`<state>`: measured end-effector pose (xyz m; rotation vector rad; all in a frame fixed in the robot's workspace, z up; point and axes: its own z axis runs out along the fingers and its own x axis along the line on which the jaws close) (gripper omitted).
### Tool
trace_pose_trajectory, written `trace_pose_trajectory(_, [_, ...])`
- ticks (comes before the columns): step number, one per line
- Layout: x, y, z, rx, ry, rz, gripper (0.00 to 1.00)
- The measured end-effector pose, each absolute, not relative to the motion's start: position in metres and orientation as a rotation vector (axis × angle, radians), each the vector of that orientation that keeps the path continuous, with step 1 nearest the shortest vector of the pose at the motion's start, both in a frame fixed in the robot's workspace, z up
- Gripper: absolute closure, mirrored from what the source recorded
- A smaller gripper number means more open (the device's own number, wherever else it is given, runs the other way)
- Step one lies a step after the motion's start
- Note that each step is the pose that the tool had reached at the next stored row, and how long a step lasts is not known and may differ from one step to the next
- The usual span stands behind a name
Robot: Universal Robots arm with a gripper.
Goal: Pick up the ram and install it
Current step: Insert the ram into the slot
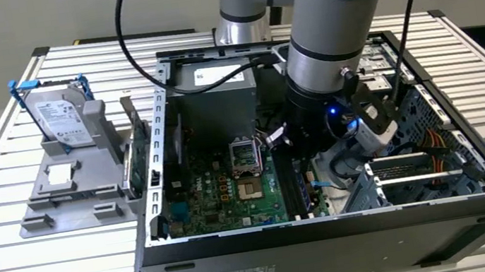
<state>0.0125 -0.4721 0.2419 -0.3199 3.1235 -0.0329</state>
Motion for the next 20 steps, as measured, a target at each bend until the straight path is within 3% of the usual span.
trace_pose_trajectory(20, [0.0138,-0.4716,0.2418,-0.636,3.073,-0.032,1.00])
